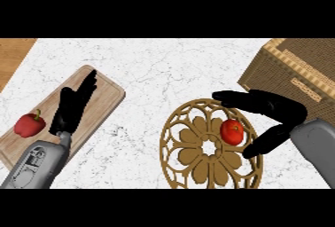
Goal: Pick the tomato from the placemat and place it in the basket
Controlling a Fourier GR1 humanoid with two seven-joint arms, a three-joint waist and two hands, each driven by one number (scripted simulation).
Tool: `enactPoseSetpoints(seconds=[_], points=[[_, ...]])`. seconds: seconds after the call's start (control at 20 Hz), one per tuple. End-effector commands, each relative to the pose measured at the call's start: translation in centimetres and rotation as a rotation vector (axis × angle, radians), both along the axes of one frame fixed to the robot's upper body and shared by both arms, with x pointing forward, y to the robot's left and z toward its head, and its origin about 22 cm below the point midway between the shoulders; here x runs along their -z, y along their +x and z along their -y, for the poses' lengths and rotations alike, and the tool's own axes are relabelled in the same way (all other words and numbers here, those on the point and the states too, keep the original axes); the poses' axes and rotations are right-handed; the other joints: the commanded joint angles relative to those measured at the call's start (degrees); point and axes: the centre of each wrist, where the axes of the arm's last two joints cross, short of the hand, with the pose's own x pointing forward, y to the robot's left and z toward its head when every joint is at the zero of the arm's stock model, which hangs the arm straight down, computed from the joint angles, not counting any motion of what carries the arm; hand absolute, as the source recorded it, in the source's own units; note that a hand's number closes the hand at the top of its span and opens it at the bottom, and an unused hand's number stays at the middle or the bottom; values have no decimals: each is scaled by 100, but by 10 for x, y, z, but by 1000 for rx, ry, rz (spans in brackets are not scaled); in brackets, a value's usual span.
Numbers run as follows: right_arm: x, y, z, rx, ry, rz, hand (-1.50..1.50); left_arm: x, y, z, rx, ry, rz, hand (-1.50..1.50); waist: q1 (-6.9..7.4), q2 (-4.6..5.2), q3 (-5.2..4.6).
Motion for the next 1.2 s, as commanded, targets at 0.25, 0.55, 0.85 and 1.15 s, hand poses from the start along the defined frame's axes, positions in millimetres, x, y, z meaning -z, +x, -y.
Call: enactPoseSetpoints(seconds=[0.25,0.55,0.85,1.15], points=[[37,13,-3,-252,41,-49,-150,0,6,-3,-3,2,7,0,-62,-10,-17],[57,10,-6,-286,4,-27,-150,1,-2,0,1,-1,-20,0,-94,-72,-17],[67,15,-16,-303,-26,-33,-150,5,-8,-20,-17,14,-9,0,-65,-74,-23],[78,17,-23,-322,-19,-43,-150,9,-3,0,-29,-2,-9,0,-193,-82,-24]])
